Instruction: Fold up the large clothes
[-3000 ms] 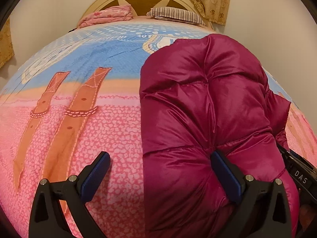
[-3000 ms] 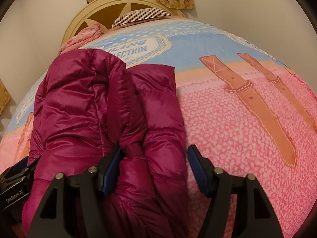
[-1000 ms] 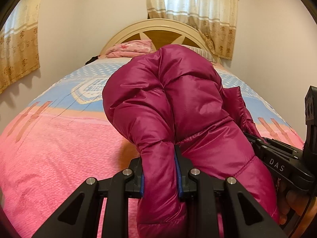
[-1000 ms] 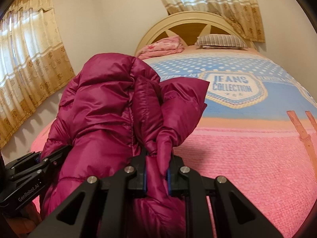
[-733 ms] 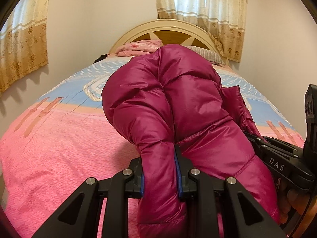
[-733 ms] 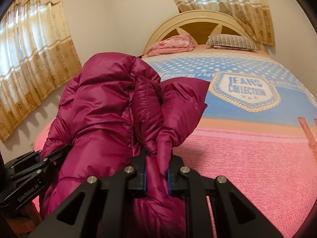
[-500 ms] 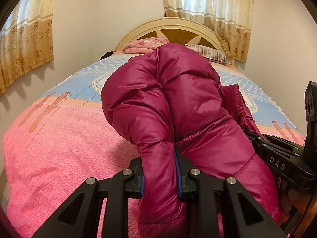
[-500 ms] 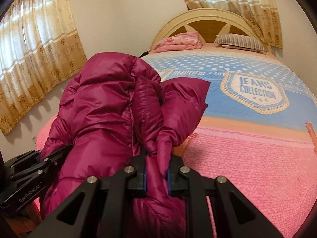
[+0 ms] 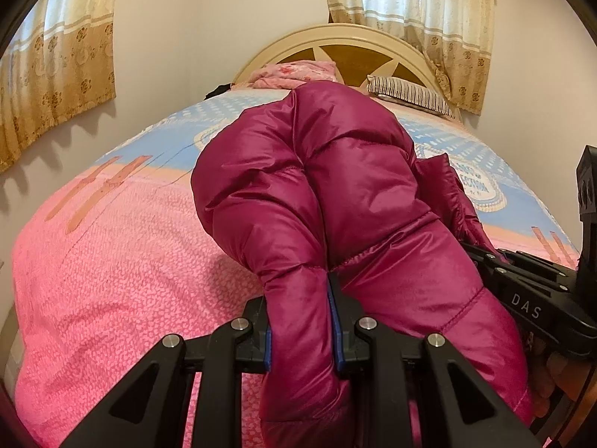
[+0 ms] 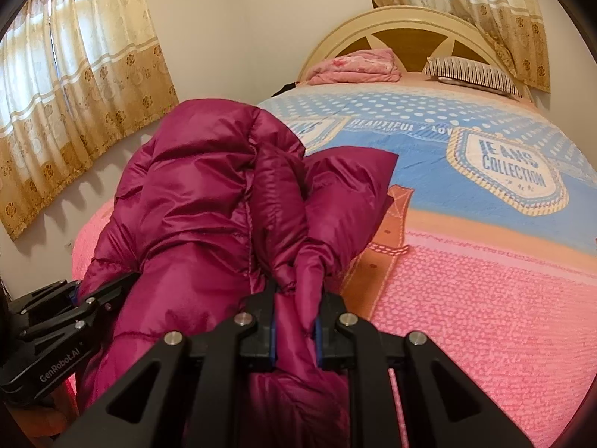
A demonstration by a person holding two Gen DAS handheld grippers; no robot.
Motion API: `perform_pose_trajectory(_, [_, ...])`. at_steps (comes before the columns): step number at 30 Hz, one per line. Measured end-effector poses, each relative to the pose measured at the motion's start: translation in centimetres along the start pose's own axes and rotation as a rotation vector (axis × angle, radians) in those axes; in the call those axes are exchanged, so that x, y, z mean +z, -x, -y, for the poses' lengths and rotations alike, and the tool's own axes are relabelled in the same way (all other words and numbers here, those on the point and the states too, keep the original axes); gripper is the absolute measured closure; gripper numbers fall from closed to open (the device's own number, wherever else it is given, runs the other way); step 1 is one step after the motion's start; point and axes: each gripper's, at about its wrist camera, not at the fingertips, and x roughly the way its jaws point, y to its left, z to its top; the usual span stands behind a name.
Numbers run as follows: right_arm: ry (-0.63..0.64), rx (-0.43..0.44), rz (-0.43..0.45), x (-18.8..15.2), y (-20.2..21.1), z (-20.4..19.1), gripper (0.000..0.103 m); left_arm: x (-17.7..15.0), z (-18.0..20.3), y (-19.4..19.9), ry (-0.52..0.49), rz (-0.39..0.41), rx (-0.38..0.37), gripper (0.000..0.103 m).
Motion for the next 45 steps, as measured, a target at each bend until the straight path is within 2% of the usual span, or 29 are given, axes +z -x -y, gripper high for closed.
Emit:
perform_pose_trajectory(12, [-0.012,0.000,-0.047,-0.8,-2.0,-0.1,0.086,-1.1,-0.5,-2.1,0.001,-0.050,0.021,0.079])
perform_pose_trajectory(24, [-0.037,-0.005,-0.081,-1.7,-3.5,0.2,0.086,-2.2,-1.3,-3.7,0.017,-0.070,0.038,0.073])
perform_pose_trajectory(28, [-0.049,-0.006,-0.091,-1.7,-4.1,0.6,0.085,-2.4,-1.0,-4.0,0.010,-0.072,0.052,0.064])
perform_pose_trajectory(33, [-0.060,-0.006,-0.108,-2.0,-4.6,1.0,0.079,-2.5,-1.2,-4.5,0.028,-0.073,0.062,0.054])
perform_pose_trajectory(35, [-0.064,-0.008,-0.120,-2.1,-4.8,1.1,0.076,-2.7,-1.3,-4.6,0.033,-0.072,0.078,0.044])
perform_pose_trajectory(37, [-0.062,-0.011,-0.127,-2.2,-5.0,1.1,0.073,-2.7,-1.6,-4.8,0.051,-0.072,0.082,0.040])
perform_pose_trajectory(45, [-0.046,-0.026,-0.131,-2.4,-5.1,1.1,0.069,-3.1,-2.5,-4.9,0.085,-0.070,0.082,0.036])
